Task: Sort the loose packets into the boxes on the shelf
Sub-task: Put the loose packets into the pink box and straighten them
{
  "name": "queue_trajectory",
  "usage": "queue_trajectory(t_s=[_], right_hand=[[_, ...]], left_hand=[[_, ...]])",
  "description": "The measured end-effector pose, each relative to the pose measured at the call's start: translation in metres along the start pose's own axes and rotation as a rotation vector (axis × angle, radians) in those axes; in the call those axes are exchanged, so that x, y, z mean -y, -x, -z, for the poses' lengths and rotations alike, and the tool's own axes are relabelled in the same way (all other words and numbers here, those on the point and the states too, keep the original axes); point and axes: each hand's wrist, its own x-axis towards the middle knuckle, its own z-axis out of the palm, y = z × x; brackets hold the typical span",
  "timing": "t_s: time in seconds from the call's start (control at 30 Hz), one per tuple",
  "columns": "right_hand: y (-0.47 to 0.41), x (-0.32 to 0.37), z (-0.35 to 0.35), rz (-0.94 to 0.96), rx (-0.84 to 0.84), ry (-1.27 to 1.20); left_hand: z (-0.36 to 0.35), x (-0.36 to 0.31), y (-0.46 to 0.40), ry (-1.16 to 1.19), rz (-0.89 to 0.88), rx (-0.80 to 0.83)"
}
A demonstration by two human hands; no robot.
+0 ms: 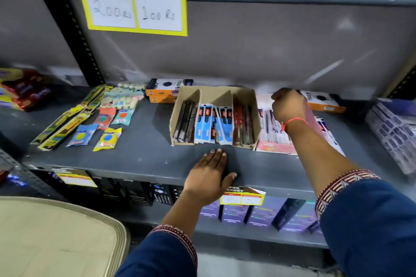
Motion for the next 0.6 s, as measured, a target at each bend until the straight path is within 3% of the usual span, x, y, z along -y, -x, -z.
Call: queue_trajectory(t_s=[0.4, 0.6], right_hand=[[0.0, -0.108, 0.051, -0.395, -0.095, 0.094], [0.001, -0.146, 0.037, -0.479, 0.121, 0.154]], left_hand=[[-0.013, -0.089, -0.05, -0.114, -0.311, 0.219], [-0.021, -0.097, -0.059, -0.114, -0.339, 0.204]])
